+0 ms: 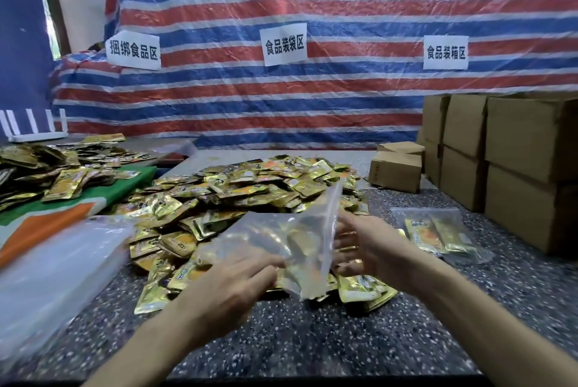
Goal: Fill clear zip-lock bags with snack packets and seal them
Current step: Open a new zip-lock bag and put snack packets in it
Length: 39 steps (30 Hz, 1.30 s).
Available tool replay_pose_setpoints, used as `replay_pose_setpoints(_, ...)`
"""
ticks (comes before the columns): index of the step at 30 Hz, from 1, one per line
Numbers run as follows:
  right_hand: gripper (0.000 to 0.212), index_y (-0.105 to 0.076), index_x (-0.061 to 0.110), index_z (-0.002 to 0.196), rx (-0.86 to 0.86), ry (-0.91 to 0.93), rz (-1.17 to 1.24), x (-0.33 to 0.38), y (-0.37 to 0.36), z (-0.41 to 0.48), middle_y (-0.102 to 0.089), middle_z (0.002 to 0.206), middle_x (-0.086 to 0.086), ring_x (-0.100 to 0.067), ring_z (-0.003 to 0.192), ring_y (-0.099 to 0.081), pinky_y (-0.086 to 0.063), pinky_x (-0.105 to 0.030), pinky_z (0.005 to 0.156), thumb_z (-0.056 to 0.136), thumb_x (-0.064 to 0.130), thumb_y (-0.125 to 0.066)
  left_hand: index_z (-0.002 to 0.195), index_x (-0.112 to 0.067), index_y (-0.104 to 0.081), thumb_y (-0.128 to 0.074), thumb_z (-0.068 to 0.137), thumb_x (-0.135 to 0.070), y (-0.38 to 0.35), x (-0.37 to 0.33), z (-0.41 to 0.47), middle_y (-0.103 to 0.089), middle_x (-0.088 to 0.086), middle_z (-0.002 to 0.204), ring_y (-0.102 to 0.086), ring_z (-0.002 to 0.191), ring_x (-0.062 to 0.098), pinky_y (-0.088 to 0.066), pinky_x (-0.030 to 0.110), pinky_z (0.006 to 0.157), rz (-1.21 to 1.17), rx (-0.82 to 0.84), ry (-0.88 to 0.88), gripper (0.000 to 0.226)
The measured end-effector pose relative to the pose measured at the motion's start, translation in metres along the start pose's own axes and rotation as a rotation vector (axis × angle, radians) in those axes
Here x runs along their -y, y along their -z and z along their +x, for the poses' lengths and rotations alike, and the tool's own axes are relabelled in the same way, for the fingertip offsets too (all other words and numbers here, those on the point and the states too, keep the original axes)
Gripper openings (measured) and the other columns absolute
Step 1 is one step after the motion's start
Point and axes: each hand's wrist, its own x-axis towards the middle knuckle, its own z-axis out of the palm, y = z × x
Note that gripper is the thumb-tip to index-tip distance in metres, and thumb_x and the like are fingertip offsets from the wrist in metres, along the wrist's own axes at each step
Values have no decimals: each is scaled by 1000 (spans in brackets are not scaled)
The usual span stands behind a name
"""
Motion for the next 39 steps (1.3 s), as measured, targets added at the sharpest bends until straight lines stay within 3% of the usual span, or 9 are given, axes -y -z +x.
replay_pose_setpoints(3,63,-71,6,86,14,-30,57,-3,4,-4,-72,88,-15,-26,72,-69,-58,-35,59,72,67,-67,91,-2,-71,-52,88,-7,-2,-1,-3,-72,8,113,-73,89,17,-60,27,73,-17,10,14,20)
replay_pose_setpoints(8,17,-74,-4,87,105,21,-114,-7,7,-14,-75,92,-20,-25,76,-71,-58,-32,64,89,12,-71,89,-9,-69,-50,90,-14,-1,-7,0,-72,2,110,-71,93,15,-58,28,79,-71,29,41,20)
replay_pose_setpoints(11,21,-78,-2,86,123,51,-77,-5,4,-20,-76,93,-20,-18,68,-68,-56,-26,59,81,19,-76,96,-27,-65,-58,85,-43,1,-17,4,-65,-18,113,-58,110,-3,-48,30,100,-325,12,326,21)
replay_pose_setpoints(15,25,-72,16,52,71,157,-95,-6,-18,-25,-68,59,-1,-9,50,-61,-48,-18,49,69,29,-82,90,-32,-65,-57,70,-73,11,-34,24,-68,-16,95,-61,93,1,-50,30,85,-763,-61,690,46)
replay_pose_setpoints(20,43,-68,16,56,95,194,-124,-3,-34,-28,-66,60,-3,-12,48,-59,-47,-22,46,70,57,-74,84,-18,-70,-67,89,-37,19,-41,43,-72,0,84,-67,79,15,-55,34,74,-887,-45,679,20)
replay_pose_setpoints(25,33,-68,-1,86,9,55,-40,4,-12,-28,-72,71,-12,-13,46,-54,-43,-21,41,83,31,-77,68,-18,-74,-59,94,-14,24,-17,30,-72,6,73,-66,66,15,-53,29,68,-1096,-203,1017,30)
replay_pose_setpoints(30,22,-67,0,82,-111,-69,-128,8,-5,-28,-73,71,-13,-10,42,-51,-38,-19,38,89,21,-69,80,-6,-75,-70,76,-24,21,-9,29,-66,14,77,-67,64,20,-51,33,67,-1392,-284,1132,19)
replay_pose_setpoints(35,51,-58,19,95,-304,471,-383,4,-8,-34,-65,93,7,-6,77,-61,-49,-18,58,63,42,-90,73,-7,-75,-68,73,-50,11,-7,26,-74,14,81,-67,72,25,-53,37,75,-1316,-248,1096,44)
replay_pose_setpoints(39,26,-71,26,101,-100,916,-772,-2,-7,-38,-63,118,16,-11,120,-55,-44,-25,97,83,44,-67,76,-2,-74,-57,82,-61,4,-12,23,-76,13,84,-71,73,24,-53,32,76,-1281,-123,1067,62)
